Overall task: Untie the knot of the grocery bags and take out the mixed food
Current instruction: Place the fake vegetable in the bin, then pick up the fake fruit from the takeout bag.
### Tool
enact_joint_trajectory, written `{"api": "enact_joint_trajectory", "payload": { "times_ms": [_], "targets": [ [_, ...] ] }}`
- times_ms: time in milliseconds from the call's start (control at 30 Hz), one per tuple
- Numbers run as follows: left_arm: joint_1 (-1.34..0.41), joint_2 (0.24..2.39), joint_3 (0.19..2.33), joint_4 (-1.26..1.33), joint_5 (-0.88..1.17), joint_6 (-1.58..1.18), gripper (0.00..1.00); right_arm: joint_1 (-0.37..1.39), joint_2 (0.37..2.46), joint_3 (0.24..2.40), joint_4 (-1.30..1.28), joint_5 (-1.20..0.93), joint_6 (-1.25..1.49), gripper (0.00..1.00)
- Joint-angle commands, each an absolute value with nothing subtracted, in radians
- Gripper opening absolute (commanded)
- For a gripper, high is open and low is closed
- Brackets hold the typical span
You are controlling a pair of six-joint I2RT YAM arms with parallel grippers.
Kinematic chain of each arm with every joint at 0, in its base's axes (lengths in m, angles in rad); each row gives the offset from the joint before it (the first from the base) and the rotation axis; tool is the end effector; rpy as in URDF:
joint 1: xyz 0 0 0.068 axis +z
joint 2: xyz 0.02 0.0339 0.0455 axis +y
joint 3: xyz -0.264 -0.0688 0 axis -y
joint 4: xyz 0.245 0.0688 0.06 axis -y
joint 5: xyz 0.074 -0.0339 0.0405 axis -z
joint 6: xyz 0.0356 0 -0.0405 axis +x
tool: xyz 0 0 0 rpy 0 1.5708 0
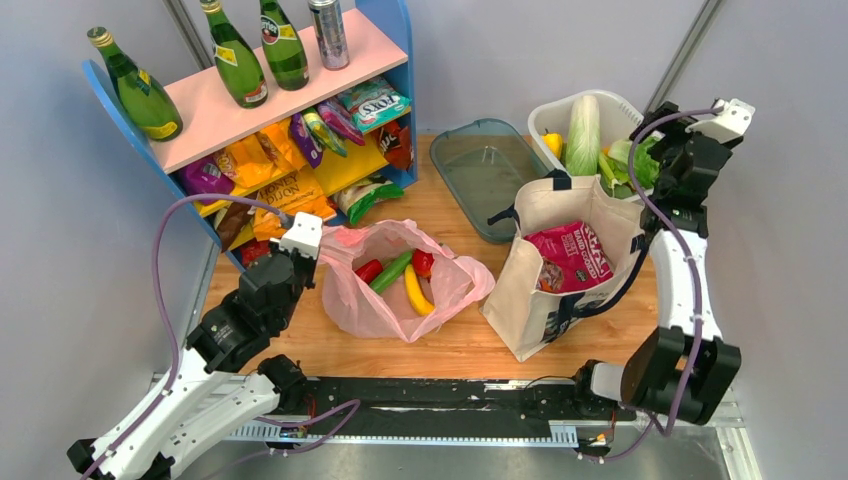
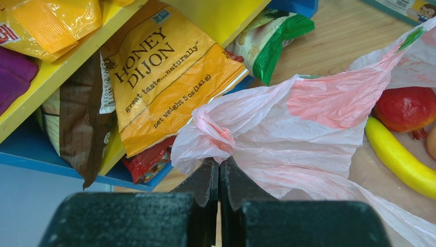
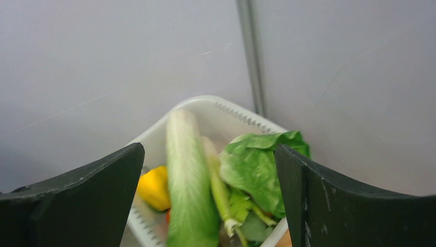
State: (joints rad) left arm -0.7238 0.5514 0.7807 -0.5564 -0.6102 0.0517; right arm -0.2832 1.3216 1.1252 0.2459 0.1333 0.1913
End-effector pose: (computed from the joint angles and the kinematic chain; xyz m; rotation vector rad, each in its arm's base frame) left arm 0.1018 -0.0627 0.3328 0.3034 1.8134 0.1094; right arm 0.3021 -0.0929 0.3858 0.4610 1.4529 -0.1748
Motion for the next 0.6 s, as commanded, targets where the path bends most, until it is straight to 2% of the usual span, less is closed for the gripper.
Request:
{"api": "enact_joint_trajectory", "payload": {
  "times_ms": [0, 100, 200, 367, 567],
  "targets": [
    [-0.719, 0.538, 0.782, -0.510, -0.594, 0.063, 0.00, -0.284, 1.175, 1.123, 0.065, -0.154, 0.308, 0.99],
    [-0.720, 0.510, 0.778, -0.502, -0.551, 0.073, 0.00, -0.276, 1.066, 1.067, 0.074, -0.427, 0.411, 0.96],
    [-0.719, 0.459, 0.763, -0.478, -0.407, 0.095, 0.00, -0.189, 1.012, 1.042, 0.083, -0.621, 0.440, 0.95],
    [-0.719, 0.399, 0.738, -0.442, -0.183, 0.121, 0.00, 0.192, 0.986, 1.079, -0.077, -0.546, 0.270, 0.95],
    [-0.719, 0.408, 0.740, -0.451, -0.169, 0.123, 0.00, 0.575, 0.970, 1.038, -0.089, -0.549, 0.157, 0.90]
  ]
}}
